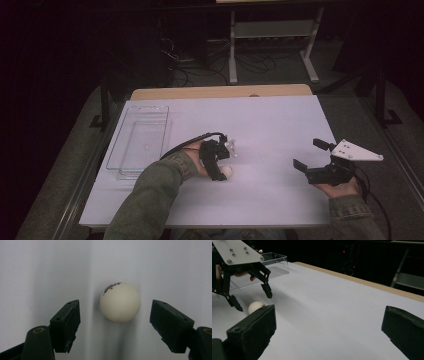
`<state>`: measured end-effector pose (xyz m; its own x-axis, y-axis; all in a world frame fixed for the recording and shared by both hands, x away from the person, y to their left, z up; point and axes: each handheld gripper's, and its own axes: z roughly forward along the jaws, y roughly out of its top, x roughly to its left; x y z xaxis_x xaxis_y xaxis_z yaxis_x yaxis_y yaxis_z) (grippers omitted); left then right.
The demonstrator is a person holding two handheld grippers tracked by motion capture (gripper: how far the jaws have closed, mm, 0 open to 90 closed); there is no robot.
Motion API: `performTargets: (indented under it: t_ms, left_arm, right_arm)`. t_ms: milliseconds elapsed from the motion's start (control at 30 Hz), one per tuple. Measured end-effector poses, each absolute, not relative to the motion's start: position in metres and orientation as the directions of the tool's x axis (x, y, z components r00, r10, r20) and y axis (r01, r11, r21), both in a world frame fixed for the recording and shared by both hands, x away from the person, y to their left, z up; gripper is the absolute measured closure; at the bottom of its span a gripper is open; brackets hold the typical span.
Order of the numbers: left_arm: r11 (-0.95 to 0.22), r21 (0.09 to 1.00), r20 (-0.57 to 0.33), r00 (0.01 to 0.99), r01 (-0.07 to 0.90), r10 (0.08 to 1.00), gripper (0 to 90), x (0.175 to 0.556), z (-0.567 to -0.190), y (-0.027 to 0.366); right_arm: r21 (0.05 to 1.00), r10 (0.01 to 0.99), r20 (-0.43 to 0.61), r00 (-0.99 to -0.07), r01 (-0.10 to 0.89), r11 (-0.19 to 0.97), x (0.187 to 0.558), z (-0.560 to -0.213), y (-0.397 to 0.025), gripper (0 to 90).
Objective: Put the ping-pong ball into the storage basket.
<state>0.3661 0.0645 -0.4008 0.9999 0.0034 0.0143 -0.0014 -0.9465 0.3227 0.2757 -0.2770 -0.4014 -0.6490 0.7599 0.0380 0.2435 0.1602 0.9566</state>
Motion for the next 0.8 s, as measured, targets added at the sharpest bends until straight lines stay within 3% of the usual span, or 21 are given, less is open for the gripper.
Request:
performTargets:
  t_ms: [800]
  left_arm:
    - [-0.947,0.318,0.007,0.999,-0.033,-0.032,36.7,0.3655,-0.4104,0.0579]
  right_arm:
    - [0.953,0.754,0.035,-0.656,0.249,0.173,0.2760,-0.4027,-0.2752,0.0]
